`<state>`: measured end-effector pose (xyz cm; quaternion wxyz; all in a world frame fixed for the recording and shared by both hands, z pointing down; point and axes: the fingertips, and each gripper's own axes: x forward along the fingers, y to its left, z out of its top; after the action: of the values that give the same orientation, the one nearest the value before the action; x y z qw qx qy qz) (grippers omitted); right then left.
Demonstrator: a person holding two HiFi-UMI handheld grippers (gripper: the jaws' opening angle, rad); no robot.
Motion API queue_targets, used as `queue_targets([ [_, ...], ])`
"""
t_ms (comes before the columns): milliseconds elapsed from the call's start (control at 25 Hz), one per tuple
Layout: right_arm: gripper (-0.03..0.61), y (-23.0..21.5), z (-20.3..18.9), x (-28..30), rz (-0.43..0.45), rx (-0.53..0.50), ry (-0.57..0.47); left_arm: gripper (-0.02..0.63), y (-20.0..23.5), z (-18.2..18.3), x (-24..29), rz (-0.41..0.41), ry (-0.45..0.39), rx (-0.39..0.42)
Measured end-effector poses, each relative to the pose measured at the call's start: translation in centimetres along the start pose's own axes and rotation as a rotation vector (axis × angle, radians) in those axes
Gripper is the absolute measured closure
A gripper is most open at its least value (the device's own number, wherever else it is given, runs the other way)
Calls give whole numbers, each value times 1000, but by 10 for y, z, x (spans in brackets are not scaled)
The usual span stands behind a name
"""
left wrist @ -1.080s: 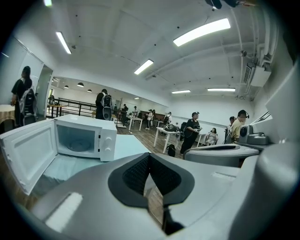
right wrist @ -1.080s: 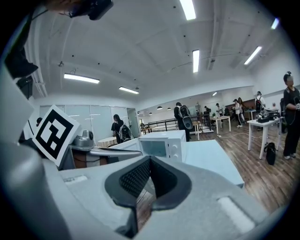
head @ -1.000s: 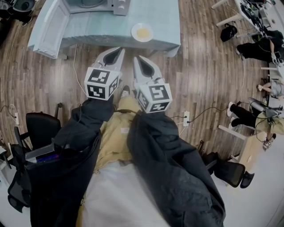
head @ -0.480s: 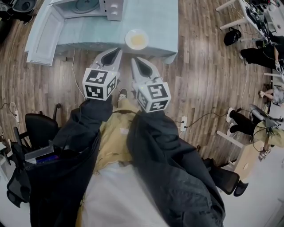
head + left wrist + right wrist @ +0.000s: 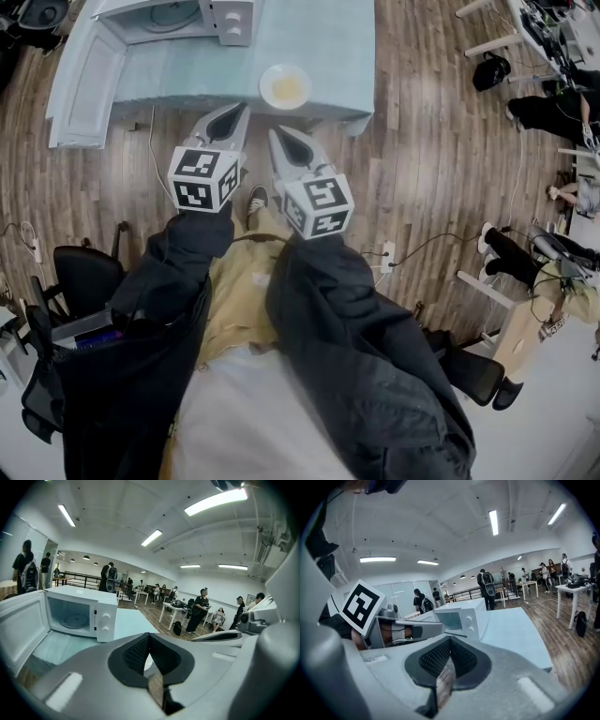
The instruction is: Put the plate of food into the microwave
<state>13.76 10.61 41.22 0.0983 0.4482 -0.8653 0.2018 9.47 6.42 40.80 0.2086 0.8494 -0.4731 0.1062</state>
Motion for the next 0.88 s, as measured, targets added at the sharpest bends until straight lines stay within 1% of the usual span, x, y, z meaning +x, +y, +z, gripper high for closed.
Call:
queue_targets([
  [200,578,-14,6,16,-43,-2,14,618,10,9,25,-48,-5,-10],
  [440,578,-26,31,50,-91,-1,25,618,36,35,50,-92,-8,-17],
  [520,578,-21,39,75,-86,5,33,618,58,45,55,-94,-6,-20],
  [680,578,-2,48,142,-54,12,58,618,119,55,67,-88,10,-33],
  [760,578,4,46,155,-36,12,69,618,133,53,68,-74,21,-43],
  [880,578,7,44,157,-23,14,78,618,138,51,67,-60,31,-55],
])
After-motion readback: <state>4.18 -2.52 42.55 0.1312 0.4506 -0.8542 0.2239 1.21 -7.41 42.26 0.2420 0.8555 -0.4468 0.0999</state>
